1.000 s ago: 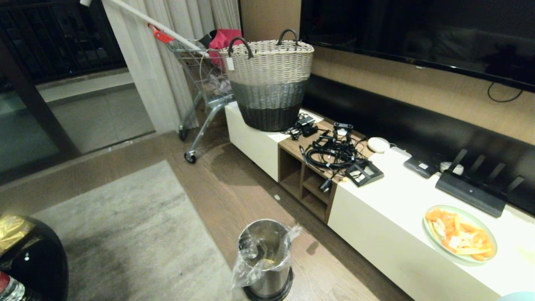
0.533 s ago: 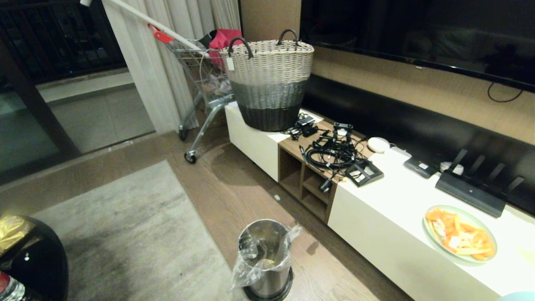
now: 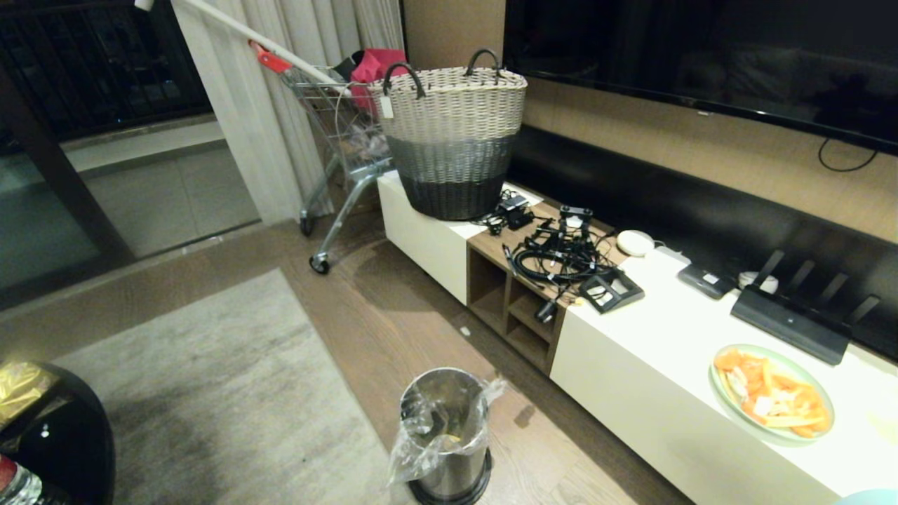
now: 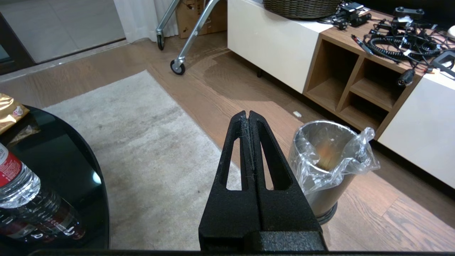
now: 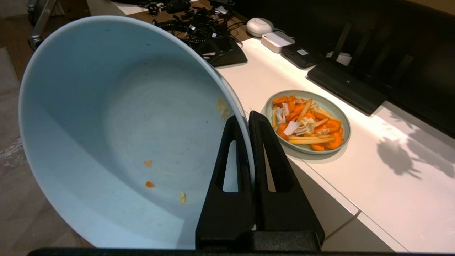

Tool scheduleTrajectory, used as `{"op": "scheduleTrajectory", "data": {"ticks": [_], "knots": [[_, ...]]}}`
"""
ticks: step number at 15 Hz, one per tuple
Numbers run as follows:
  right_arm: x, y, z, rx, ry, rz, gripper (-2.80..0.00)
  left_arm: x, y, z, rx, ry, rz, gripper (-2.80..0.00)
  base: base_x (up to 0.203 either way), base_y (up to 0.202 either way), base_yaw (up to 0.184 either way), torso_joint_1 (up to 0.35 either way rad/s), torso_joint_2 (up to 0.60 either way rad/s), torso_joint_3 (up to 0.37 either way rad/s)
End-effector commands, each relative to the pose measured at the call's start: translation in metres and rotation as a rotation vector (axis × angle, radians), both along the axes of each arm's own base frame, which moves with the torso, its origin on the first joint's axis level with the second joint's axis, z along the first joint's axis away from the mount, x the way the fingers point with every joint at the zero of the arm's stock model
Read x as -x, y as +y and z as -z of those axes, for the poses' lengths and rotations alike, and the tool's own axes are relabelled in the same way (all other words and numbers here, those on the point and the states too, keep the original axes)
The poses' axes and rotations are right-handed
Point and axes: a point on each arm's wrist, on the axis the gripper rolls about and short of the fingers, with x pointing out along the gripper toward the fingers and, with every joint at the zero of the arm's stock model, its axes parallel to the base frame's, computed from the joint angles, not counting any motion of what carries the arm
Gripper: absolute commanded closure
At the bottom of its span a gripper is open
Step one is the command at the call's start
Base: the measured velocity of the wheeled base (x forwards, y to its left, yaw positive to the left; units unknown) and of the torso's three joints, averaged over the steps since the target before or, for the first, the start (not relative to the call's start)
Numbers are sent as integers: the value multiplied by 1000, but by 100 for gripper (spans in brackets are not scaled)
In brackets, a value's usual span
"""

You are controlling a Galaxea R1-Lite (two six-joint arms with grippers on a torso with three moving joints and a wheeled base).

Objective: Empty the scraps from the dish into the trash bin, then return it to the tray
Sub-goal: Put the bowl back to the table

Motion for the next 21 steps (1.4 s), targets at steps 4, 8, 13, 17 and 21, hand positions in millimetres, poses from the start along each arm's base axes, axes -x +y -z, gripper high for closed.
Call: {"op": "scheduleTrajectory", "data": {"ticks": [4,8,13,17,21], "knots": [[0,0,0,1,1,0,0,0,0,0,2,-1,1,0,0,0,0,0,0,0],[0,0,0,1,1,0,0,0,0,0,2,-1,1,0,-158,0,0,-2,5,0],[0,0,0,1,1,0,0,0,0,0,2,-1,1,0,-187,0,-1,-2,3,1],[0,0,0,1,1,0,0,0,0,0,2,-1,1,0,-188,0,-1,3,2,3],[0,0,0,1,1,0,0,0,0,0,0,-1,1,0,-185,0,-1,1,2,5]]}}
